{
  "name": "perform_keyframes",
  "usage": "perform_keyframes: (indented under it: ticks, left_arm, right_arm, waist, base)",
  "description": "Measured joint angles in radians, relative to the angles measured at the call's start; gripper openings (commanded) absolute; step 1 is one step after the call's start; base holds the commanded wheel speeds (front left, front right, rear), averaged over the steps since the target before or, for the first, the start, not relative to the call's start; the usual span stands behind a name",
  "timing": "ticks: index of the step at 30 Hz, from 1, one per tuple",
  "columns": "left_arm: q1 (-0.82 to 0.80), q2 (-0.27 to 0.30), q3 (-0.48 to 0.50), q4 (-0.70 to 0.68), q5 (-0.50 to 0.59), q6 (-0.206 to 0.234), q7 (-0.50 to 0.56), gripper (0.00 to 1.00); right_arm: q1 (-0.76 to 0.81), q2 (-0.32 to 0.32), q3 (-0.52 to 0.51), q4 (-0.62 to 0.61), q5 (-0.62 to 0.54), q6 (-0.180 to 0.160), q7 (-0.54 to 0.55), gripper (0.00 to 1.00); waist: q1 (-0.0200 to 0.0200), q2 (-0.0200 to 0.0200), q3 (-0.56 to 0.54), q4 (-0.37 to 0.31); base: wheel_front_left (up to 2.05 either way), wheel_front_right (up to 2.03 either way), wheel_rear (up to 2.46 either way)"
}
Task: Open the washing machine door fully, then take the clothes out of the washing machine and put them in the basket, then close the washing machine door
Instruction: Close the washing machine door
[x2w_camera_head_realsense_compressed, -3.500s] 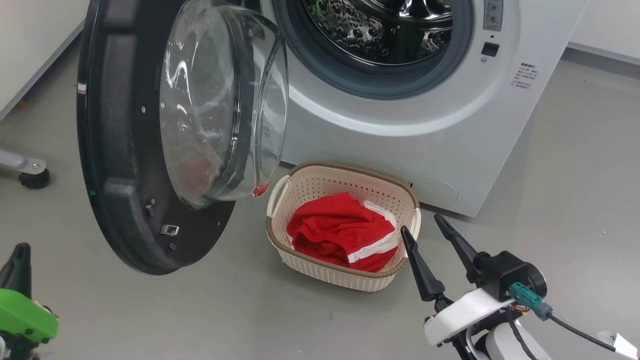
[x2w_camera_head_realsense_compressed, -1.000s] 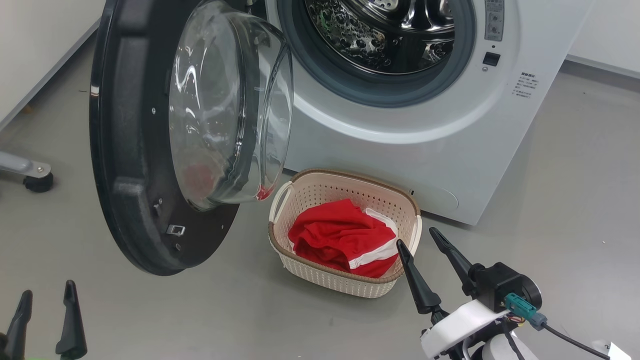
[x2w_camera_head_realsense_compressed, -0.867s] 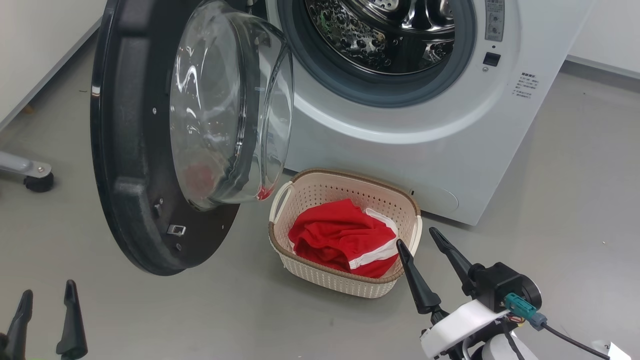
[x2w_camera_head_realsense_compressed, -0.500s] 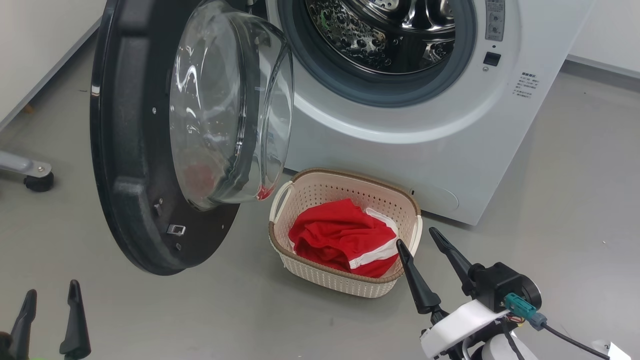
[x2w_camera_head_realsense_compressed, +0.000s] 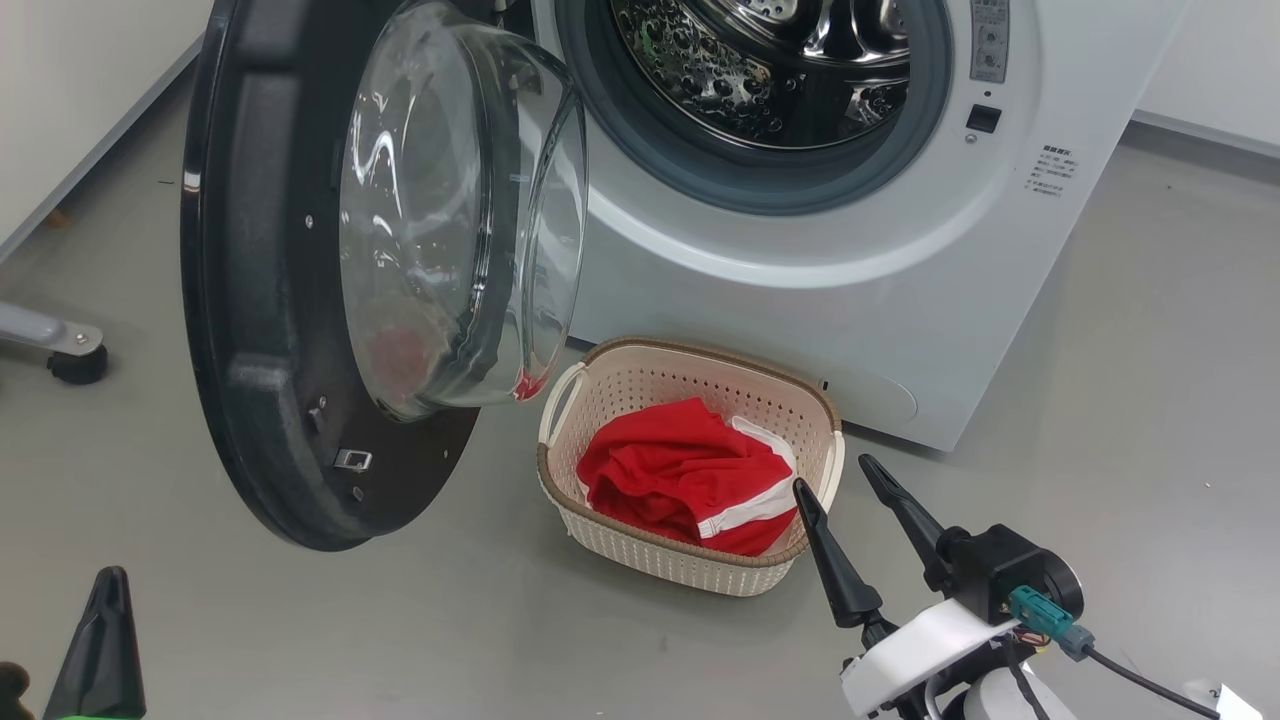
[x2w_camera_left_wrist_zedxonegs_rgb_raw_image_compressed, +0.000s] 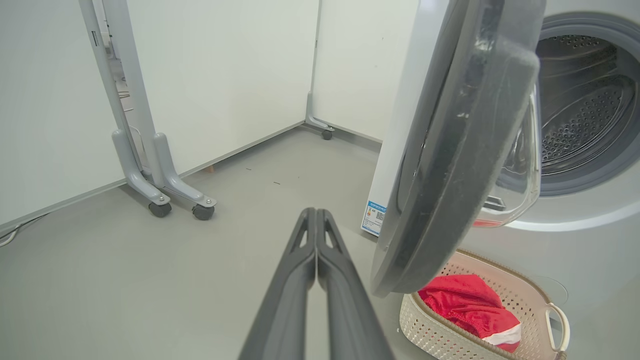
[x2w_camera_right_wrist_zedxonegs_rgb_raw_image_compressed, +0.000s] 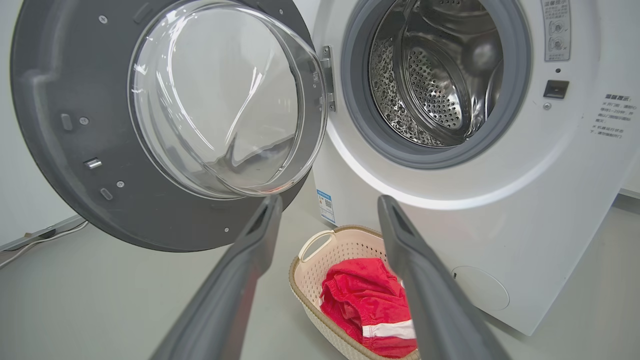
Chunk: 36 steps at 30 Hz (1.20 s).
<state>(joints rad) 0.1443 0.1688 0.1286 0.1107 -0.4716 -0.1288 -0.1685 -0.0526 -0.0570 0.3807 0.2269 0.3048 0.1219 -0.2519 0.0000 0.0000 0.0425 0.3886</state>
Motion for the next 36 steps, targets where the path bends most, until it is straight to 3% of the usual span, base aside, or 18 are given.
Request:
perform_keyframes:
  ticks: [4,13,23,24,28,36]
  left_arm:
    - [-0.002,-0.005,0.022,-0.011,-0.027,0.0,0.001,0.0]
    - [-0.085,-0.025,0.063,-0.041,-0.211,0.0,0.076,0.0]
    - [-0.217,-0.063,0.178,-0.043,-0.593,0.004,0.282,0.0]
    - [-0.239,-0.083,0.206,-0.037,-0.69,0.026,0.33,0.0]
    - [-0.291,-0.116,0.271,-0.024,-0.861,0.091,0.404,0.0]
    - [-0.353,-0.138,0.339,0.011,-1.118,0.234,0.555,0.0]
  right_arm:
    - [0.0,0.0,0.0,0.0,0.0,0.0,0.0,1.0]
    - [0.0,0.001,0.001,0.001,0.0,0.0,0.0,1.0]
    - [-0.001,0.001,0.02,0.007,-0.004,0.0,0.0,1.0]
    - [-0.001,0.001,0.024,0.008,-0.004,0.0,0.0,1.0]
    - [-0.001,0.001,0.026,0.009,-0.005,0.0,0.0,1.0]
    - [-0.001,0.001,0.022,0.009,-0.005,0.0,0.0,1.0]
  waist:
    - [0.0,0.0,0.0,0.0]
    - [0.0,0.0,0.003,0.002]
    - [0.0,0.0,0.007,-0.009]
    - [0.0,0.0,0.007,-0.015]
    - [0.0,0.0,0.007,-0.026]
    - [0.0,0.0,0.006,-0.036]
  base:
    - [0.0,0.0,0.0]
    - [0.0,0.0,0.0]
    - [0.0,0.0,0.0]
    - [0.0,0.0,0.0]
    - [0.0,0.0,0.0]
    - [0.0,0.0,0.0]
